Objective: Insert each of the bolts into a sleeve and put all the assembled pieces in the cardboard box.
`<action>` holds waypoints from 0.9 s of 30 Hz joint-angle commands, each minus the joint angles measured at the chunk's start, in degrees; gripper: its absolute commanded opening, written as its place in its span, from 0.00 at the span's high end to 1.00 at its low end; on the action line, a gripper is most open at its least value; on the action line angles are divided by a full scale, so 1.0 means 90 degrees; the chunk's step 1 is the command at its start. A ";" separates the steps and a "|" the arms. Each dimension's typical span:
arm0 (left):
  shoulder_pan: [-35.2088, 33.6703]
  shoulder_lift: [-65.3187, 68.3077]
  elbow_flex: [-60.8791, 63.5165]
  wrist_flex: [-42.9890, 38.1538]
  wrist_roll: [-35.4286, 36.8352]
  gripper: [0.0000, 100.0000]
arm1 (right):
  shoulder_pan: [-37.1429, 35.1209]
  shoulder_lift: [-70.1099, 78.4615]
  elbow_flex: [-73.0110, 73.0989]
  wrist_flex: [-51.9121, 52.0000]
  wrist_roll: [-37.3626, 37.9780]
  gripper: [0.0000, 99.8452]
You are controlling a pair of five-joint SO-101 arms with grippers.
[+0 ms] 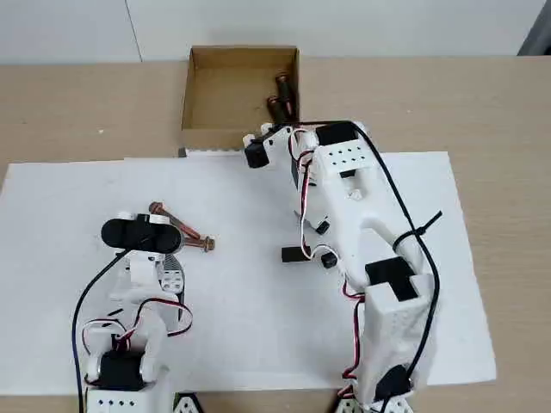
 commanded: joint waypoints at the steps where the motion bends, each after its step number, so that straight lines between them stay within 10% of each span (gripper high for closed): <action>1: -0.0029 -0.0068 -0.0024 -0.0137 0.0020 0.99 | 0.0034 0.0054 -0.0039 -0.0132 0.0176 0.85; 27: -0.0020 -0.0068 -0.0024 -0.0137 0.0020 0.99 | 0.0015 0.0425 -0.0440 0.0073 0.0147 0.99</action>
